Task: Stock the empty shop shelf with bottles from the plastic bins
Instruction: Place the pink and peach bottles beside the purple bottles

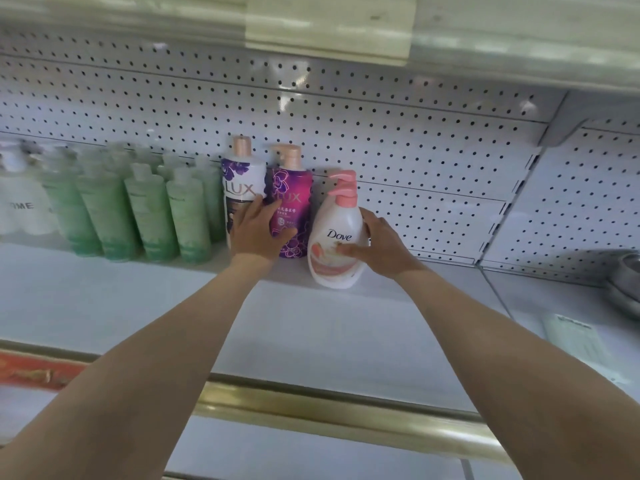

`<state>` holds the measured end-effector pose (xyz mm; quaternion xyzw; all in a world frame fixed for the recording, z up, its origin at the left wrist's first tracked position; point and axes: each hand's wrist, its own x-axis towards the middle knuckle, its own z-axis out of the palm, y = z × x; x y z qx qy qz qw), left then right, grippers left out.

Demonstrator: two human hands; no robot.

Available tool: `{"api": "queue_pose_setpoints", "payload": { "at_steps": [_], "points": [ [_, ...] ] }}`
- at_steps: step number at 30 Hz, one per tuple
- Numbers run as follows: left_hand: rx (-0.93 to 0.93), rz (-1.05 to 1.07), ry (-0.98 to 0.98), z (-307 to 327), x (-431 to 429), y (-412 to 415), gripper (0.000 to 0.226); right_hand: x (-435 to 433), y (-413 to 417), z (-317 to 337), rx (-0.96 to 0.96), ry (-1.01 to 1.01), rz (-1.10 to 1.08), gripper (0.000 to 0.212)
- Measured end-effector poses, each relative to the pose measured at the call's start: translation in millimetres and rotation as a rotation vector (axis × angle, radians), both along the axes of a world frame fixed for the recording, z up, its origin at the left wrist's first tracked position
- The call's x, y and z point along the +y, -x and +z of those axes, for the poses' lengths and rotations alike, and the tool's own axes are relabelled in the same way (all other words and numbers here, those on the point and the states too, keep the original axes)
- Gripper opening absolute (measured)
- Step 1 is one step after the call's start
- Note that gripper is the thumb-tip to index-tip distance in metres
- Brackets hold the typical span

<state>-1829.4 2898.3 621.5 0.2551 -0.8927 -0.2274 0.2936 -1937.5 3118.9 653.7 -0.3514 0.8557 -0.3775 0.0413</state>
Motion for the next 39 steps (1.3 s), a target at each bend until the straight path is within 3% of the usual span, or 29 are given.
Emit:
{"api": "queue_pose_setpoints", "payload": {
  "at_steps": [4, 6, 9, 17, 24, 33, 39],
  "points": [
    [-0.125, -0.053, -0.066, 1.6, 1.3, -16.8, 0.076, 3.2, -17.3, 9.7, 0.028, -0.128, -0.094, 0.089],
    [-0.062, -0.106, -0.098, 3.6, 6.2, -36.0, 0.078, 5.7, -35.7, 15.0, 0.067, -0.208, -0.192, 0.097],
    [0.067, -0.171, -0.062, 9.8, 12.9, -72.7, 0.074, 6.5, -73.2, 21.8, 0.152, -0.271, -0.293, 0.092],
    [0.019, -0.229, -0.116, 26.5, 14.5, -184.0, 0.051, -17.1, -194.1, 31.9, 0.295, -0.319, -0.267, 0.070],
    [-0.120, -0.176, -0.105, 18.7, 10.8, -267.3, 0.060, -25.8, -289.2, 18.2, 0.253, -0.414, -0.246, 0.071],
    [-0.229, -0.154, -0.250, -60.7, 24.8, -337.9, 0.057, -5.0, -357.7, -59.7, 0.114, -0.531, -0.215, 0.071],
    [-0.403, -0.139, -0.325, -135.5, 44.8, -360.8, 0.059, 18.3, -365.5, -129.7, -0.005, -0.610, -0.166, 0.071]
  ]
}}
